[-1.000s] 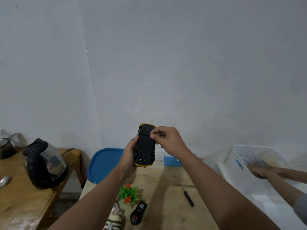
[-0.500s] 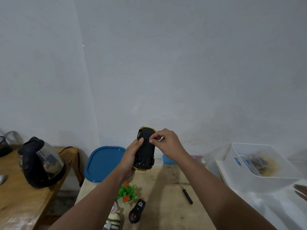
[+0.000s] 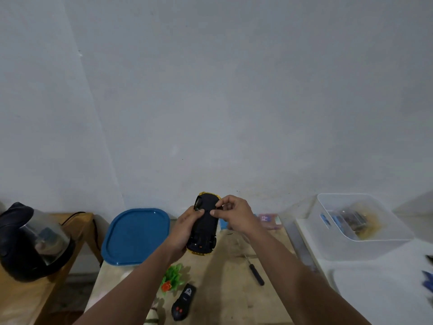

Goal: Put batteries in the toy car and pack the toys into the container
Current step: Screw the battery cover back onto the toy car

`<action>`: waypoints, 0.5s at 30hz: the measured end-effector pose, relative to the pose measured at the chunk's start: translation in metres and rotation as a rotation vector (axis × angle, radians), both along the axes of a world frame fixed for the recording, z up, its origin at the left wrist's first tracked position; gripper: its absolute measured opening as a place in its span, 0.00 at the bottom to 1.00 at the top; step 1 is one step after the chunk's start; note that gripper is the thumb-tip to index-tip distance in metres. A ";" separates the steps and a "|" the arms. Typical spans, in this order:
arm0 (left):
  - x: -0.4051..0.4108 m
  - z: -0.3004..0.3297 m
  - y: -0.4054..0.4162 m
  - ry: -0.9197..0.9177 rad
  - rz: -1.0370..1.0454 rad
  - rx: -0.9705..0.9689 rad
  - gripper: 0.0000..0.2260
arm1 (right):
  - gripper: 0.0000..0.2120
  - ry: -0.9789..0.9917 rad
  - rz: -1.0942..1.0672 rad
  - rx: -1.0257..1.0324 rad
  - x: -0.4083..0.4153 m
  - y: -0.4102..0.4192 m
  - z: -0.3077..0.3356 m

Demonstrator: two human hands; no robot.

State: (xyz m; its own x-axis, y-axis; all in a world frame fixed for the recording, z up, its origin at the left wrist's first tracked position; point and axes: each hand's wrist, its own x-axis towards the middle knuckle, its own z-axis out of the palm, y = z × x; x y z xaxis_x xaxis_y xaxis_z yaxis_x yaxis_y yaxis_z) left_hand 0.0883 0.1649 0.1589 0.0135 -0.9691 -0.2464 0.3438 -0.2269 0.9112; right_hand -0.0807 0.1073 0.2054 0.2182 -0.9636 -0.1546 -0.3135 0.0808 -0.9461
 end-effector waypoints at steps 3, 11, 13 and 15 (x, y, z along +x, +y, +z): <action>-0.013 -0.018 -0.007 -0.033 0.001 0.056 0.12 | 0.13 0.051 -0.029 0.048 -0.011 -0.005 -0.023; -0.037 -0.079 -0.011 -0.018 0.064 0.315 0.11 | 0.08 0.047 -0.295 0.247 -0.068 -0.021 -0.134; -0.036 -0.095 -0.009 -0.014 0.084 0.377 0.12 | 0.05 0.294 -0.249 0.234 -0.090 -0.020 -0.175; -0.034 -0.106 -0.006 0.009 0.112 0.411 0.13 | 0.10 0.559 -0.115 0.244 -0.107 -0.015 -0.212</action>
